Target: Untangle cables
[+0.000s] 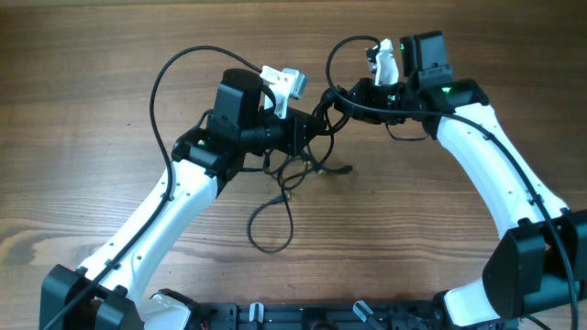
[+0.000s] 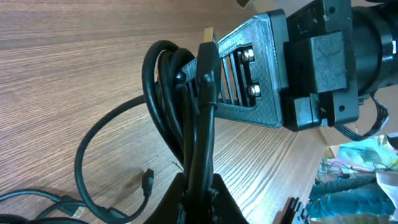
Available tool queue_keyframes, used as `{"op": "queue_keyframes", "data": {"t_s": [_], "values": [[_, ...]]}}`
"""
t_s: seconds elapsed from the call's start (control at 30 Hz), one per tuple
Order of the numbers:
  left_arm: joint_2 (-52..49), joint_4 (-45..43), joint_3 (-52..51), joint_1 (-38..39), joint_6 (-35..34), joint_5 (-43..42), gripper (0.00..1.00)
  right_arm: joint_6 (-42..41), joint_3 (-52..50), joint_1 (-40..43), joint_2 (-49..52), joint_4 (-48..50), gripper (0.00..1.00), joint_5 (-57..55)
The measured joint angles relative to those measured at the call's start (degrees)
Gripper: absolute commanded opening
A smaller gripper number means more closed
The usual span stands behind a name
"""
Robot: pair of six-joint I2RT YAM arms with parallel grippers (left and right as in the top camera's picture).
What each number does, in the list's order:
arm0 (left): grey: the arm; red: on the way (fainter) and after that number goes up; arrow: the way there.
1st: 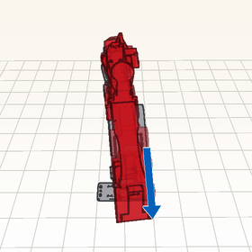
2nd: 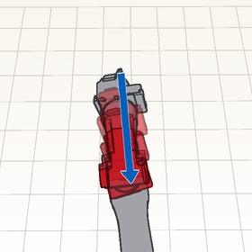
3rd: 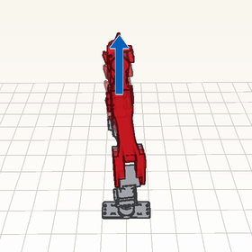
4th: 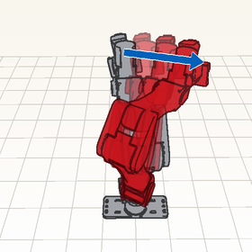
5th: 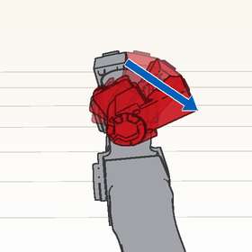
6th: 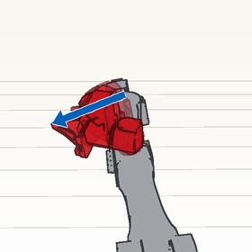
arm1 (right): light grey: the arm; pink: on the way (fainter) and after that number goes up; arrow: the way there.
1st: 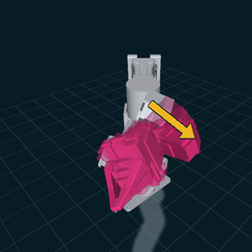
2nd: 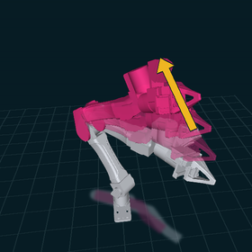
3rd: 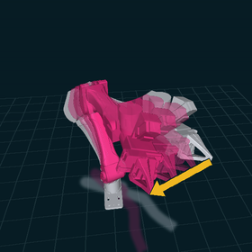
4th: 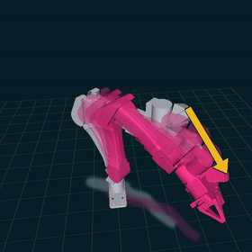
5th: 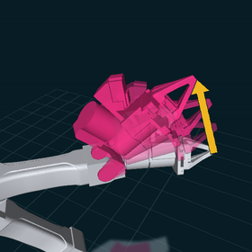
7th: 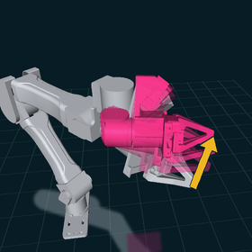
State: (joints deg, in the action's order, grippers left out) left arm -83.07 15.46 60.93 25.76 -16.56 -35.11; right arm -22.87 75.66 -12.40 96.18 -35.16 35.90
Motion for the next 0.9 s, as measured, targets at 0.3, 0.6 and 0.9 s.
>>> {"op": "queue_keyframes", "data": {"t_s": [0.3, 0.6, 0.9], "values": [[-2.4, -15.8, -1.6, -1.3, -3.2, -6.6, 0.04, 0.4, 0.6, 3.1, 1.4, 0.5, 0.17, 2.2], [-2.5, -17.9, -2.1, -7.0, -12.6, -13.0, 0.04, 1.3, 1.3, 3.7, 3.3, 2.5, 0.65, 4.4], [-1.6, -4.0, -0.2, -2.6, -6.3, -7.5, 0.04, 3.0, -0.4, 4.2, 4.2, 8.2, 0.04, 15.7]]}}
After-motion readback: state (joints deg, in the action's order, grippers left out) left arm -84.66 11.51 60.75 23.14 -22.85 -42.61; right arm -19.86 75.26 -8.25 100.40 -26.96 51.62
